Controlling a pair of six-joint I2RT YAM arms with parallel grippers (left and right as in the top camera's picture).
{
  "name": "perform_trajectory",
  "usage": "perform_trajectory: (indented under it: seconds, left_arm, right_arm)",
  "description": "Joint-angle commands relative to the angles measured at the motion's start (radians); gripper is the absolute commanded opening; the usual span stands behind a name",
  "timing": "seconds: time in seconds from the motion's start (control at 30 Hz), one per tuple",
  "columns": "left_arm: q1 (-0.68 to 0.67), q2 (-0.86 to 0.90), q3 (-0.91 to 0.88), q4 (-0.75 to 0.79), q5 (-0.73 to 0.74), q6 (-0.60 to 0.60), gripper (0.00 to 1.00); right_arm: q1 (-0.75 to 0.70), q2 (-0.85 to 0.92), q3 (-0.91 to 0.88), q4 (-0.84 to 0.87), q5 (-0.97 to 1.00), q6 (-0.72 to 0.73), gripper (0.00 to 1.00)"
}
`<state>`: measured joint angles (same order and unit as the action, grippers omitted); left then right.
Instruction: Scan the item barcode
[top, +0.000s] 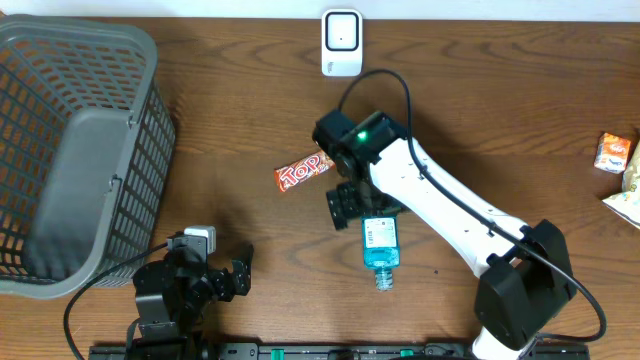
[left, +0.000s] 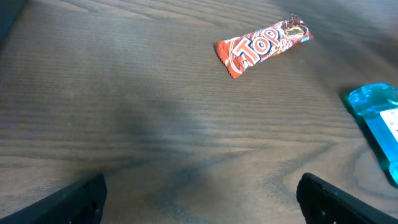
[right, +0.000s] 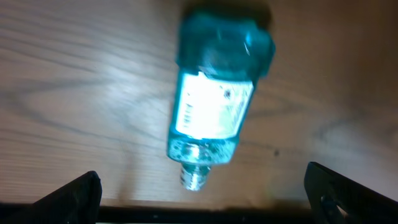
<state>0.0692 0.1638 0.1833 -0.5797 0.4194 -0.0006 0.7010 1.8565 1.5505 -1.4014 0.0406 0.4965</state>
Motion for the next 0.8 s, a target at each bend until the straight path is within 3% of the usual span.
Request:
perform_trajectory:
  seconds: [0.0, 0.33, 0.77]
  left_arm:
    - [0.003, -0.001, 0.001, 0.000, 0.002, -0.001, 0.98]
    - [0.003, -0.001, 0.001, -0.001, 0.002, -0.001, 0.98]
    - [0.003, -0.001, 0.001, 0.000, 0.002, -0.001, 0.98]
  right_arm:
    - [-0.003, -0.010, -0.043, -0.004, -0.026, 0.068, 0.99]
    - [0.033, -0.010, -0.274, 0.140, -0.016, 0.117, 0.99]
    - [0.037, 0.032, -0.339, 0.279, 0.152, 0.191, 0.90]
